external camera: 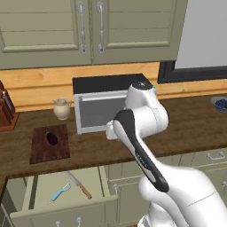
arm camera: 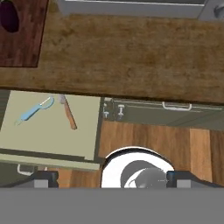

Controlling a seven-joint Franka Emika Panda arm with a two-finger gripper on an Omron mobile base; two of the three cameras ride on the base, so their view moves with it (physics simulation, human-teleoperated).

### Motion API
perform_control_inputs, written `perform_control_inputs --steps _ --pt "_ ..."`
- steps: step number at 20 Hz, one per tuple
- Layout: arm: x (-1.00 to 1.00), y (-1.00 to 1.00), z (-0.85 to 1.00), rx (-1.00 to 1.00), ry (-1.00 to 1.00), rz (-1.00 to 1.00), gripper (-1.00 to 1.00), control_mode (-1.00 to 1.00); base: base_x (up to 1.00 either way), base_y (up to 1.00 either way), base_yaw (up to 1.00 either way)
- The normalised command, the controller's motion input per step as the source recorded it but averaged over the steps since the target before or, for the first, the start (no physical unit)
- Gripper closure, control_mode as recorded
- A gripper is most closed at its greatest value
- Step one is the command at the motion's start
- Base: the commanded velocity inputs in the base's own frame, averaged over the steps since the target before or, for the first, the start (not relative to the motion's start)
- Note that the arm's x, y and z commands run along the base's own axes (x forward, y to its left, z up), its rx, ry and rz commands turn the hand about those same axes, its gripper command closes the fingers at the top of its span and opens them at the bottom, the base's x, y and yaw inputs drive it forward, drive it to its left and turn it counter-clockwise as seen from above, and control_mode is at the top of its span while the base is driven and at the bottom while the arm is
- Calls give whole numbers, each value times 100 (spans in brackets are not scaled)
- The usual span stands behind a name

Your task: Place the appropriate cutting tool for cutting the eggplant skin on the cutting board.

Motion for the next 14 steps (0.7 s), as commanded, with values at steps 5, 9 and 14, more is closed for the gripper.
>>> perform_control_inputs --steps 5,9,14 --pt "-11 100 -66 0 14 0 -100 -100 0 0 0" --pt "10 100 -71 0 21 -4 -100 -100 0 0 0" --pt "5 95 -73 0 23 -2 -100 -100 0 0 0"
